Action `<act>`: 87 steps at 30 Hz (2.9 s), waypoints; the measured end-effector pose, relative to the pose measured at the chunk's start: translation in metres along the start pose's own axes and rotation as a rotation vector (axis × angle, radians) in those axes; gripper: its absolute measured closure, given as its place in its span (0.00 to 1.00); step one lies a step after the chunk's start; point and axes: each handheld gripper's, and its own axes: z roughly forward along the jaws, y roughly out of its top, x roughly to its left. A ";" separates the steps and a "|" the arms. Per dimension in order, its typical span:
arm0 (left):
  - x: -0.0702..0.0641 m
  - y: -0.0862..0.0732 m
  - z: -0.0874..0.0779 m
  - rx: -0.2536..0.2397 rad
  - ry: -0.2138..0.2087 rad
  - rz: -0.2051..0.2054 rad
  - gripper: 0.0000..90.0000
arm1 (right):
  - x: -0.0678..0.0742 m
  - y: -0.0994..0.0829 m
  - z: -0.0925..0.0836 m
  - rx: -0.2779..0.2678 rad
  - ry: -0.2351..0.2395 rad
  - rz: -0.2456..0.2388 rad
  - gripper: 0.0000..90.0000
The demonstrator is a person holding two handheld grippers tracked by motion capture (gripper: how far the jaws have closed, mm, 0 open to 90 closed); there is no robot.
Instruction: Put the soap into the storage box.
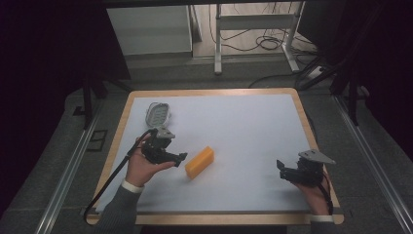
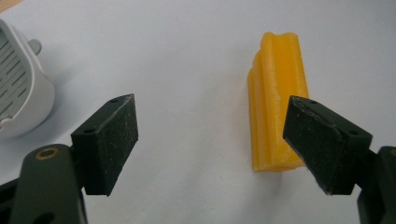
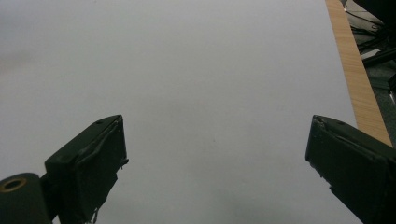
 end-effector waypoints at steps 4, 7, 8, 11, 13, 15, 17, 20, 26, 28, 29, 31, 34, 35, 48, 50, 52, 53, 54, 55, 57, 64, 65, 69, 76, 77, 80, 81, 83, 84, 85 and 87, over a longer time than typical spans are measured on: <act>-0.006 0.006 0.006 0.015 -0.012 0.015 0.20 | 0.000 0.000 0.000 0.003 -0.001 -0.001 0.06; -0.009 0.007 0.010 0.017 -0.029 0.010 0.20 | -0.001 -0.001 0.001 0.002 -0.008 0.003 0.06; -0.009 0.007 0.011 0.020 -0.029 0.010 0.20 | -0.002 -0.001 0.000 0.003 -0.009 0.004 0.06; -0.010 0.006 0.012 0.024 -0.033 0.010 0.20 | -0.002 -0.001 0.000 0.006 -0.004 0.011 0.07; -0.010 0.007 0.012 0.025 -0.039 0.009 0.20 | -0.002 -0.001 0.000 0.006 -0.005 0.010 0.07; -0.012 0.009 0.013 0.038 -0.024 0.018 0.20 | -0.001 -0.001 0.000 0.005 -0.008 0.007 0.07; -0.014 0.012 0.013 0.046 -0.006 0.028 0.20 | -0.001 -0.001 0.001 0.006 -0.009 0.006 0.07; -0.017 0.017 0.015 0.042 -0.032 0.025 0.21 | -0.001 -0.001 0.001 0.008 -0.005 0.006 0.07; -0.020 0.016 0.026 0.070 -0.047 0.019 0.21 | -0.001 -0.002 0.002 0.016 -0.007 -0.001 0.07; -0.023 0.017 0.030 0.073 -0.040 0.024 0.21 | -0.001 -0.002 0.003 0.019 -0.010 -0.004 0.07; -0.023 0.017 0.030 0.073 -0.040 0.024 0.21 | 0.000 -0.002 0.003 0.020 -0.010 -0.004 0.07; -0.027 0.019 0.032 0.079 -0.020 0.045 0.21 | 0.000 -0.002 0.003 0.020 -0.010 -0.004 0.07; -0.033 0.022 0.035 0.077 -0.039 0.050 0.21 | 0.000 -0.003 0.003 0.021 -0.011 -0.005 0.07; -0.034 0.023 0.036 0.077 -0.041 0.053 0.21 | 0.000 -0.003 0.003 0.021 -0.012 -0.005 0.07; -0.037 0.021 0.062 0.135 -0.055 0.040 0.22 | -0.001 -0.004 0.004 0.029 -0.027 -0.009 0.07; -0.037 0.020 0.065 0.142 -0.059 0.034 0.22 | -0.002 -0.004 0.004 0.029 -0.029 -0.008 0.07; -0.036 0.020 0.068 0.153 -0.064 0.031 0.22 | -0.002 -0.004 0.004 0.031 -0.031 -0.007 0.07; -0.036 0.020 0.070 0.155 -0.068 0.028 0.23 | -0.002 -0.004 0.005 0.032 -0.031 -0.007 0.07; -0.036 0.020 0.071 0.158 -0.068 0.026 0.23 | -0.002 -0.004 0.005 0.032 -0.031 -0.007 0.07; -0.036 0.020 0.073 0.159 -0.074 0.024 0.24 | -0.002 -0.004 0.005 0.033 -0.030 -0.008 0.07; -0.036 0.020 0.075 0.163 -0.080 0.016 0.26 | -0.002 -0.005 0.005 0.033 -0.031 -0.008 0.07; -0.035 0.020 0.081 0.159 -0.088 0.002 0.34 | -0.002 -0.005 0.006 0.036 -0.031 -0.009 0.07; -0.035 0.020 0.081 0.159 -0.088 0.002 0.36 | -0.002 -0.005 0.006 0.036 -0.031 -0.009 0.07; -0.035 0.021 0.084 0.153 -0.097 -0.013 0.44 | -0.001 -0.006 0.007 0.042 -0.030 -0.014 0.07; -0.038 0.018 0.092 0.179 -0.102 -0.008 0.50 | -0.002 -0.006 0.007 0.043 -0.033 -0.013 0.07; -0.038 0.018 0.092 0.176 -0.104 -0.007 0.54 | -0.002 -0.006 0.007 0.044 -0.034 -0.011 0.07; -0.041 0.017 0.092 0.170 -0.122 -0.002 0.64 | -0.002 -0.006 0.007 0.044 -0.035 -0.012 0.07; -0.041 0.017 0.092 0.170 -0.119 0.000 0.65 | -0.002 -0.006 0.007 0.044 -0.035 -0.011 0.07; -0.041 0.017 0.091 0.171 -0.115 0.002 0.66 | -0.002 -0.006 0.007 0.046 -0.036 -0.012 0.07; -0.040 0.017 0.091 0.172 -0.114 0.001 0.67 | -0.002 -0.006 0.007 0.047 -0.036 -0.013 0.07; -0.040 0.018 0.091 0.171 -0.113 0.001 0.67 | -0.002 -0.006 0.007 0.048 -0.037 -0.012 0.07; -0.039 0.018 0.090 0.172 -0.116 0.002 0.68 | -0.002 -0.006 0.007 0.050 -0.039 -0.010 0.07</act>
